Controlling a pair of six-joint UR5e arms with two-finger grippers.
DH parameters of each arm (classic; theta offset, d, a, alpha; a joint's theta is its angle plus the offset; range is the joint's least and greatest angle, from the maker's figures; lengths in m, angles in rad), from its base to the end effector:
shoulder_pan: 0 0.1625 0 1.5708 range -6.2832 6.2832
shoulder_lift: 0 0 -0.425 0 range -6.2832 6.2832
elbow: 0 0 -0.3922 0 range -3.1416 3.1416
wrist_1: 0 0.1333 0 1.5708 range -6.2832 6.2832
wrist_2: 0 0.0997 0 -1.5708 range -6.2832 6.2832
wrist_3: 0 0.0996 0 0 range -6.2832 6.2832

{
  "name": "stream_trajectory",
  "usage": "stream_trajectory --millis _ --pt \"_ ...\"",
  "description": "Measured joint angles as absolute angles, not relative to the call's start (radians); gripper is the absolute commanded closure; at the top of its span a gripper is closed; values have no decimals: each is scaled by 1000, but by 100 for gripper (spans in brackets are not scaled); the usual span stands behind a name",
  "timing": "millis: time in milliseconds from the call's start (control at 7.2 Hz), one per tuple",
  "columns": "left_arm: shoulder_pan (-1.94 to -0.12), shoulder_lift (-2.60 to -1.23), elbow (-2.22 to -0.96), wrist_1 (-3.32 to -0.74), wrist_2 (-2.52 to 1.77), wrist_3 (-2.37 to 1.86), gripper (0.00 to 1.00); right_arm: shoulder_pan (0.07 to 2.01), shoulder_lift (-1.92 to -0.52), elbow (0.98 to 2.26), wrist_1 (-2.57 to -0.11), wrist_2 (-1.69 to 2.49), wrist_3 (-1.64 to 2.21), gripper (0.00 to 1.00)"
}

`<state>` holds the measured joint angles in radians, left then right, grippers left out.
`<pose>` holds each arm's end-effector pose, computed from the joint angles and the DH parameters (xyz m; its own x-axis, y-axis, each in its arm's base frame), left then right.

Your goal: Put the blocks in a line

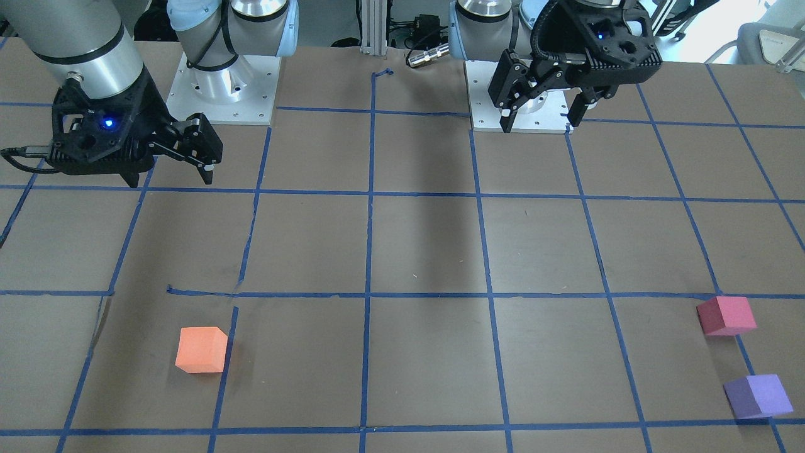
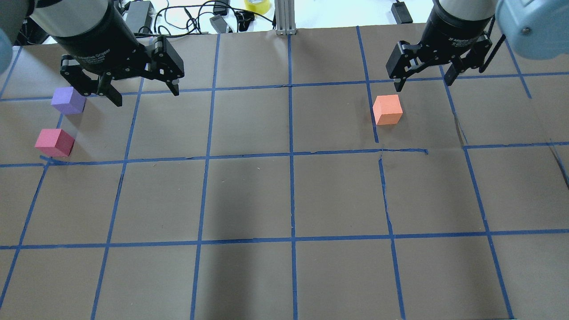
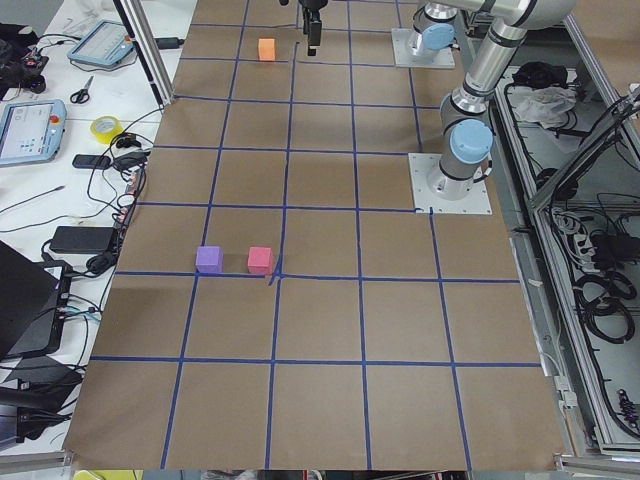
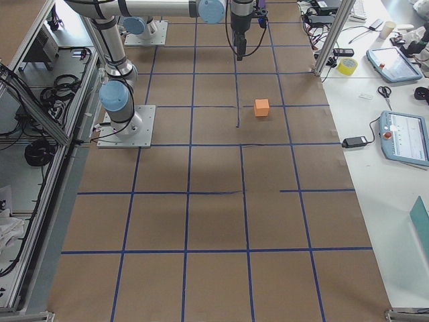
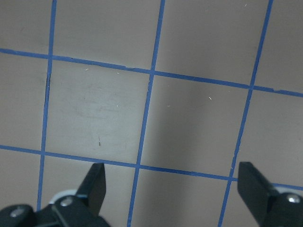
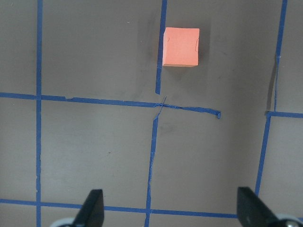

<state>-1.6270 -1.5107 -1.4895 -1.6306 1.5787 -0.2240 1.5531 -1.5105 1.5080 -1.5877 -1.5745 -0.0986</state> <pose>-0.1587 -0.4621 0.5509 -0.9859 -0.1669 0.0104 -0.1672 0.9826 -0.0812 0.1237 -0.5217 0.4901 -0.9967 -0.0807 0.0056 -0.0808 0.9965 -0.0189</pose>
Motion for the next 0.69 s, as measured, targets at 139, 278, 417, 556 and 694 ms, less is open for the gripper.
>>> stream_trajectory --millis 139,278,417,556,694 --pt "-1627 -1509 -1492 -1631 1579 -224 0 1551 -1509 1509 -1599 -1573 -97 0" --pt "-1628 -1507 -1494 -1632 1580 -223 0 1550 -1498 1509 -1619 -1569 -94 0" --pt "-1628 -1506 -1495 -1632 1581 -223 0 1542 -1461 1500 -1666 -1565 -97 0" --pt "-1628 -1504 -1495 -1632 1582 -223 0 1528 -1396 1478 -1732 -1565 -105 0" --pt "-1628 -1503 -1496 -1632 1583 -222 0 1515 -1311 1454 -1811 -1564 -122 0"
